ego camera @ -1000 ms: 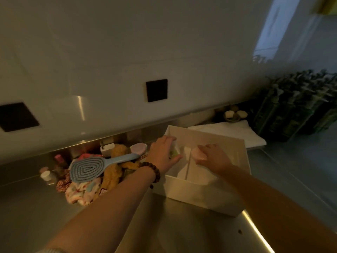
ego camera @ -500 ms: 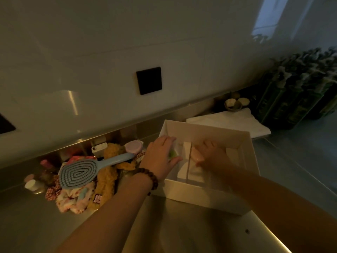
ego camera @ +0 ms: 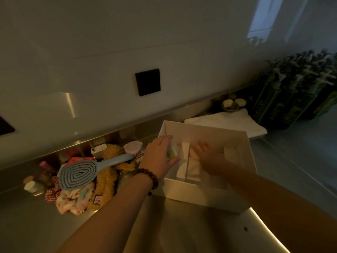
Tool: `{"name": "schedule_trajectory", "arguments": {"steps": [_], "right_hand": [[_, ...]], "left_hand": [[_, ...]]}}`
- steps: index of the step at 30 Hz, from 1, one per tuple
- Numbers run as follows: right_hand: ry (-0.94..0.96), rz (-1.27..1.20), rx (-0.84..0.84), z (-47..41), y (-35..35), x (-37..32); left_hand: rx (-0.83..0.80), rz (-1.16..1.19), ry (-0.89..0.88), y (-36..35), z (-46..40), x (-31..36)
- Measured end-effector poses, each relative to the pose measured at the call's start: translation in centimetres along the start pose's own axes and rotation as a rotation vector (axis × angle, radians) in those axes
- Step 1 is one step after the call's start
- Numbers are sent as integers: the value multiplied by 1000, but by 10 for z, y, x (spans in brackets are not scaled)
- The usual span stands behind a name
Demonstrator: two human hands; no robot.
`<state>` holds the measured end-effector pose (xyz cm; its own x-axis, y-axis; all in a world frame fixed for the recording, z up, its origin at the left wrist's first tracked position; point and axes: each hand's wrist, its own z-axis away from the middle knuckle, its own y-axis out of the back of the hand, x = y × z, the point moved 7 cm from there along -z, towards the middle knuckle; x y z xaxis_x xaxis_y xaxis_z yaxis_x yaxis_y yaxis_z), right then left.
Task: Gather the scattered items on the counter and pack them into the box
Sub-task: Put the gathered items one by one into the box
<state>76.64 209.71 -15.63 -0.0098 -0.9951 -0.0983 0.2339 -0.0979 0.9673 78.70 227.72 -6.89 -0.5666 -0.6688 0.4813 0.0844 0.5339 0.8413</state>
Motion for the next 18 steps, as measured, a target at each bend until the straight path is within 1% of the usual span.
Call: {"name": "schedule_trajectory", "arguments": {"steps": [2, 3, 4, 5, 7, 10, 13, 14, 16, 17, 18], "right_hand": [[12, -288, 201, 3, 36, -21], [24, -456, 263, 6, 51, -33], [37, -600, 261, 9, 61, -45], [43, -720, 211, 11, 65, -56], [16, -876, 127, 14, 65, -71], [-59, -1106, 119, 13, 59, -69], [-126, -1162, 193, 13, 60, -50], [-170, -1133, 238, 14, 61, -37], [-303, -998, 292, 16, 59, -4], [-367, -945, 279, 16, 53, 13], [-407, -959, 281, 18, 49, 26]], "left_hand": [[-7, -6, 0, 0, 0, 0], [-14, -9, -4, -1, 0, 0], [-20, -6, -8, -1, 0, 0], [-19, 1, -13, 0, 0, 1], [-3, 24, -15, 1, -1, 1], [21, 47, -12, 3, 0, 3], [13, -8, -30, 0, 1, 2], [13, -31, -27, -1, 0, 1], [14, -64, 1, -3, -1, -3], [11, -75, 17, -5, -1, -4], [7, -83, 27, -7, -2, -5]]}}
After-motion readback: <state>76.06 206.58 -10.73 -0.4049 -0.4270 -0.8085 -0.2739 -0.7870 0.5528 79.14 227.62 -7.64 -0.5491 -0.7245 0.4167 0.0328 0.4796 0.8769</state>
